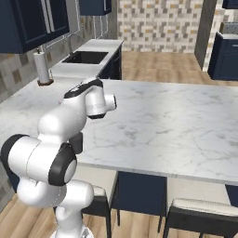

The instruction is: Take a straw from the drawer in front and place it inside the glass cup on the dining counter.

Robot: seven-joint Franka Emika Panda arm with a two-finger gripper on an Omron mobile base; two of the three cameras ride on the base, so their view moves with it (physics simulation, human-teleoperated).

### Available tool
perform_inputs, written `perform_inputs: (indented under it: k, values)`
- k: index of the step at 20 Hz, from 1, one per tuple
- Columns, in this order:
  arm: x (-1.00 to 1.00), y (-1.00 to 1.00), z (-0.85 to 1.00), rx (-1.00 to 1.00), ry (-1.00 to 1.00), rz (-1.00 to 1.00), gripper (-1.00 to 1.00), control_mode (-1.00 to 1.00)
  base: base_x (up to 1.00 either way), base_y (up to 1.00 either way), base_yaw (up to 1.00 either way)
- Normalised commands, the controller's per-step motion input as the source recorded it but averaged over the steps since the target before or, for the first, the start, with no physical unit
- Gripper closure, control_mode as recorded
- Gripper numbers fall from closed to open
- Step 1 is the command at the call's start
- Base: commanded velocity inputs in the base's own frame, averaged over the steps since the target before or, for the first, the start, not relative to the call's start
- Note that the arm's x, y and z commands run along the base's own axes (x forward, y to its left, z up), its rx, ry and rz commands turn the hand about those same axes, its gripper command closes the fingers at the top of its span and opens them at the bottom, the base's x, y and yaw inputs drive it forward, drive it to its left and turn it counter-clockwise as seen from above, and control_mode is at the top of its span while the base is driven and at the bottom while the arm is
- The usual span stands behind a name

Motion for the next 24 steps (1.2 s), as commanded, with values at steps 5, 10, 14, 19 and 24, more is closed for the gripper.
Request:
perform_inputs:
  k: [5,10,14,19,24]
  values:
    - [0.01,0.0,-0.14,-0.1,-0.02,0.0,1.0,-1.0,0.0,0.0,0.0]
    - [0.1,0.0,-0.13,-0.06,0.0,0.0,1.0,-1.0,0.0,0.0,0.0]
    - [0.15,0.0,-0.14,-0.01,0.0,0.0,1.0,-1.0,0.0,0.0,0.0]
    - [0.12,0.0,-0.21,0.0,0.0,0.0,1.0,-1.0,0.0,0.0,0.0]
    - [0.06,0.0,-0.21,0.0,0.0,0.0,1.0,-1.0,0.0,0.0,0.0]
